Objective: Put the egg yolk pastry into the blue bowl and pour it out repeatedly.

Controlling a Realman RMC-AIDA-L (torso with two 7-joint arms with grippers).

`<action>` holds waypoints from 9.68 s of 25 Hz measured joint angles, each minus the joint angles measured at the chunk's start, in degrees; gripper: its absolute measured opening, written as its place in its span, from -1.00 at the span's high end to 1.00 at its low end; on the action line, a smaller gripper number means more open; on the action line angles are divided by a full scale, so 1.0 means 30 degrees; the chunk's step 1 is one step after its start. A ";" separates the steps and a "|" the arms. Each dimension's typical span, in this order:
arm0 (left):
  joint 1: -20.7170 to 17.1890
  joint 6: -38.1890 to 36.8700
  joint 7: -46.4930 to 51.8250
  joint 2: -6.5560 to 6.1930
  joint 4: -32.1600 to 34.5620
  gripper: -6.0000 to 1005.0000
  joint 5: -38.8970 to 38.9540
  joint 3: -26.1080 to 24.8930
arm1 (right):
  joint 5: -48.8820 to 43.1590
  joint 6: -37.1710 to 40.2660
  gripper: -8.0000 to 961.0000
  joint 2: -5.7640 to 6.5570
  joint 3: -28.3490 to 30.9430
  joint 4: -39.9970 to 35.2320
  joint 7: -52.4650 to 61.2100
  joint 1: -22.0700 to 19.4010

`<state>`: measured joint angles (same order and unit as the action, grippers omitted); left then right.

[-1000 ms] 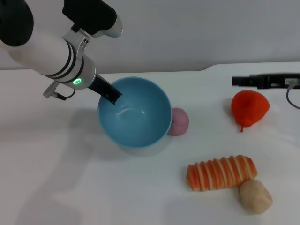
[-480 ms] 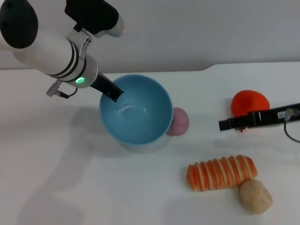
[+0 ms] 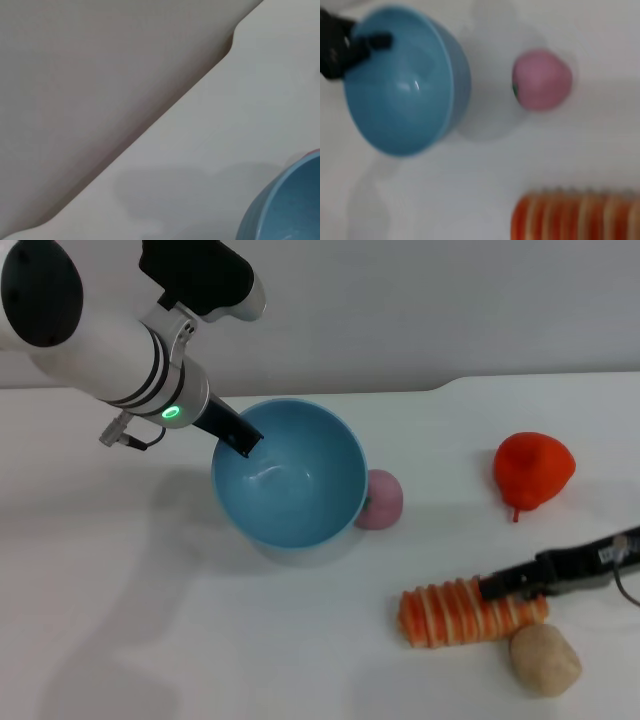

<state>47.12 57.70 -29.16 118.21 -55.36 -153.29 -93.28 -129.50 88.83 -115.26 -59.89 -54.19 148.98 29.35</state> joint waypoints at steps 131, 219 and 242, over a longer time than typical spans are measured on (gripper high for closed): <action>-0.0414 -0.1840 -0.0008 0.0005 0.0133 0.99 0.0762 0.1934 | 1.4168 -0.5682 -0.02 -0.1060 0.0893 0.2426 -2.0604 -0.0240; 0.0975 -2.0080 -0.2118 0.0119 0.0802 0.99 0.5067 1.0272 | 3.1545 -0.7566 -0.48 -0.1247 0.4586 1.6861 -4.2332 -0.3508; -0.1414 0.0027 -0.1398 -0.0082 -0.1627 0.99 0.1285 0.0386 | 3.0468 -0.7873 -0.49 -0.1135 0.4245 1.3733 -3.8394 -0.3006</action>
<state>42.88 57.78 -33.35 117.96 -60.24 -149.43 -92.12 -38.09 65.21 -118.67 -47.16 -12.99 33.80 20.34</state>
